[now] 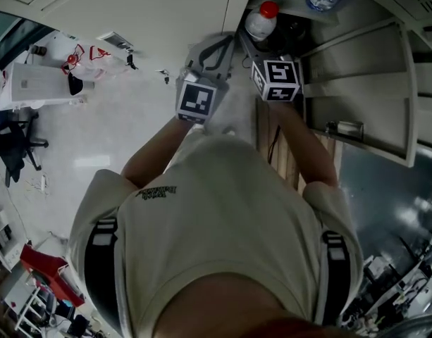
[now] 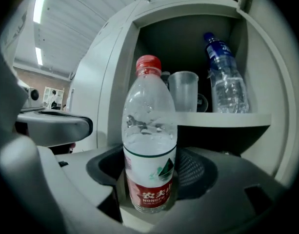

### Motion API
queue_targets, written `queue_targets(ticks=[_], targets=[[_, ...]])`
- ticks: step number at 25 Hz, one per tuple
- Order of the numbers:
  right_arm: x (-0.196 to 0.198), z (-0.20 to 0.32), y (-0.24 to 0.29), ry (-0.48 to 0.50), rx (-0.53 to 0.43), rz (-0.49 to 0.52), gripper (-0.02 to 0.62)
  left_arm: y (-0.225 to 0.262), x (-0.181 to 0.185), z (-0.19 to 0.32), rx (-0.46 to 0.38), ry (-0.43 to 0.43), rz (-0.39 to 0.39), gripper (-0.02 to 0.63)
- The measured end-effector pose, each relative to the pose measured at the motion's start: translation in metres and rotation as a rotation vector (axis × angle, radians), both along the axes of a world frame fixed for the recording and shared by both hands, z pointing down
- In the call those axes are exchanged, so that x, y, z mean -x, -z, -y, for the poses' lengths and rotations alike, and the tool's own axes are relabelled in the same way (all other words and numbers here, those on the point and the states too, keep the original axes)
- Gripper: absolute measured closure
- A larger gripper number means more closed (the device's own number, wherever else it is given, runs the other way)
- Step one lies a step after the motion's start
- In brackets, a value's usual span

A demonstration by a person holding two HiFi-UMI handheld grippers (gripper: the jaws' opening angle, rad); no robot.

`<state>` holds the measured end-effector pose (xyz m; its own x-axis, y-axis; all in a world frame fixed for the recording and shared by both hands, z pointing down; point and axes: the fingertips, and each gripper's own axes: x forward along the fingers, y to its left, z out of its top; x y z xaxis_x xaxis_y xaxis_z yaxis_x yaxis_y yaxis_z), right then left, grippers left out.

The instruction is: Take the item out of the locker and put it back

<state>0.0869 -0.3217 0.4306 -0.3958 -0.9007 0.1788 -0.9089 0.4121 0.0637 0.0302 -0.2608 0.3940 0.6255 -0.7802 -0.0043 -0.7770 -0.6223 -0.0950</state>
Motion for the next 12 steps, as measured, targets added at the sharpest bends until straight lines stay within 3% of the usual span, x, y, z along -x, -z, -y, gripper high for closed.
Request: queue_targets(ticks=[9, 12], targets=[[-0.001, 0.01, -0.049, -0.019, 0.108, -0.006, 0.287, -0.042, -0.005, 0.006, 0.069, -0.001, 0.016, 0.594], [-0.001, 0.012, -0.052, -0.019, 0.104, -0.01, 0.285, -0.048, -0.006, 0.006, 0.08, 0.0, 0.024, 0.594]])
